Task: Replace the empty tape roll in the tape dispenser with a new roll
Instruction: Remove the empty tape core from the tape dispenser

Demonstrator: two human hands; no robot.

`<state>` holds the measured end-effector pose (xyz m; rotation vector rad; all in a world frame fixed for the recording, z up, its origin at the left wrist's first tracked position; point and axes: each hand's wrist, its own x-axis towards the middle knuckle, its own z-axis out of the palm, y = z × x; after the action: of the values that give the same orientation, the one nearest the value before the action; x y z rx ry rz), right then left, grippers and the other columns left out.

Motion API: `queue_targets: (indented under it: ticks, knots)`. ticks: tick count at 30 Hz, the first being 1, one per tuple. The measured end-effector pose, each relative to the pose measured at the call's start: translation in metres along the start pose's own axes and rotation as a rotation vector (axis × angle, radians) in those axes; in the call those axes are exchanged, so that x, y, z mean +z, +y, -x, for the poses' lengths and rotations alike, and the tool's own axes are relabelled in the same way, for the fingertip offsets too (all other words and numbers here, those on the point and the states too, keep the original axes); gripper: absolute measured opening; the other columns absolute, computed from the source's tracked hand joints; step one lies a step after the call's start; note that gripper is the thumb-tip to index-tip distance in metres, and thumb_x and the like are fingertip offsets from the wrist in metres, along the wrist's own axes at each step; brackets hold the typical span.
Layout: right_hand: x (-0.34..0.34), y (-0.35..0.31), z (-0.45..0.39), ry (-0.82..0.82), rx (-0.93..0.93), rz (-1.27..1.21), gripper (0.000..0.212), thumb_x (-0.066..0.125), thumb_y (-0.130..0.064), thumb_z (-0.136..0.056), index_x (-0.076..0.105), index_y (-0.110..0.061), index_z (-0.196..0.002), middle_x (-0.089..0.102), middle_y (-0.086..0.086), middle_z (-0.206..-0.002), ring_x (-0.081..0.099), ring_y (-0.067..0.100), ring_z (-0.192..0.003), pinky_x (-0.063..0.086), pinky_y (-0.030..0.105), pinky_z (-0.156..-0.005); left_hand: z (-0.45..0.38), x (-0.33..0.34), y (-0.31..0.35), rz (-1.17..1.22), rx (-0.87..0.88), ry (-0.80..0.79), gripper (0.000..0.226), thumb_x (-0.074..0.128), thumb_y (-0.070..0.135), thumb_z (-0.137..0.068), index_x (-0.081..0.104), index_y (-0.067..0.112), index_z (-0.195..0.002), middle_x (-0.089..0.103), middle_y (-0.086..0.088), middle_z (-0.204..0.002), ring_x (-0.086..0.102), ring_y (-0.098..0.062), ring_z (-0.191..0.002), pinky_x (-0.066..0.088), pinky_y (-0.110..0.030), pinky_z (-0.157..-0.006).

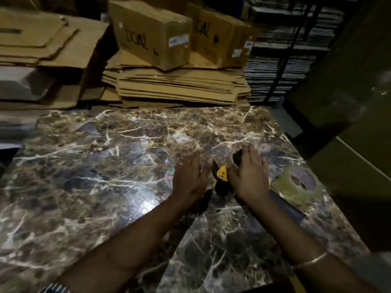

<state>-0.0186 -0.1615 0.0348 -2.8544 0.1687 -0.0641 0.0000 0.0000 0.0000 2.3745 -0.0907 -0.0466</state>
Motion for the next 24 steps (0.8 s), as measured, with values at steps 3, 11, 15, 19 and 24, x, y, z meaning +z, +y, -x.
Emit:
queue_targets:
  ticks: [3, 11, 15, 19, 24]
  knots:
    - [0.004, 0.011, -0.003, 0.125, 0.178, -0.097, 0.078, 0.049, -0.046, -0.100, 0.018, -0.006, -0.159, 0.015, 0.018, -0.167, 0.028, 0.039, -0.148, 0.033, 0.051, -0.114, -0.006, 0.024, 0.000, 0.214, 0.065, 0.044, 0.083, 0.023, 0.074, -0.087, 0.044, 0.021, -0.147, 0.066, -0.009, -0.126, 0.058, -0.031, -0.119, 0.045, -0.049, -0.100]
    - [0.008, 0.037, -0.011, 0.053, 0.339, -0.359, 0.046, 0.042, -0.042, -0.076, 0.055, -0.008, -0.105, 0.065, 0.019, -0.107, 0.063, 0.038, -0.099, 0.051, 0.043, -0.082, -0.017, 0.056, 0.003, 0.280, 0.110, 0.021, 0.062, 0.065, 0.057, -0.084, 0.048, 0.015, -0.126, 0.059, -0.004, -0.093, 0.061, -0.029, -0.092, 0.043, -0.039, -0.070]
    - [0.009, 0.034, -0.004, 0.056, 0.335, -0.403, 0.031, 0.059, -0.029, -0.077, 0.060, -0.010, -0.102, 0.067, 0.017, -0.101, 0.066, 0.036, -0.092, 0.054, 0.044, -0.077, -0.008, 0.051, -0.002, 0.324, 0.077, 0.011, 0.054, 0.057, 0.061, -0.079, 0.052, 0.015, -0.105, 0.063, -0.011, -0.099, 0.059, -0.034, -0.093, 0.042, -0.040, -0.070]
    - [0.008, 0.022, 0.014, 0.001, 0.327, -0.501, 0.032, 0.065, -0.016, -0.087, 0.060, -0.003, -0.117, 0.062, 0.011, -0.091, 0.059, 0.022, -0.071, 0.043, 0.027, -0.050, 0.013, 0.030, -0.009, 0.405, 0.049, 0.026, 0.039, 0.057, 0.056, -0.078, 0.058, 0.020, -0.093, 0.065, -0.008, -0.099, 0.060, -0.030, -0.091, 0.047, -0.042, -0.074]
    - [0.012, 0.000, 0.038, -0.100, 0.269, -0.621, 0.039, 0.064, -0.010, -0.091, 0.051, -0.004, -0.127, 0.061, 0.010, -0.093, 0.062, 0.021, -0.075, 0.044, 0.027, -0.051, 0.037, 0.004, -0.023, 0.513, -0.039, 0.119, 0.034, 0.059, 0.049, -0.072, 0.061, 0.016, -0.081, 0.067, -0.011, -0.094, 0.065, -0.031, -0.087, 0.055, -0.047, -0.074]
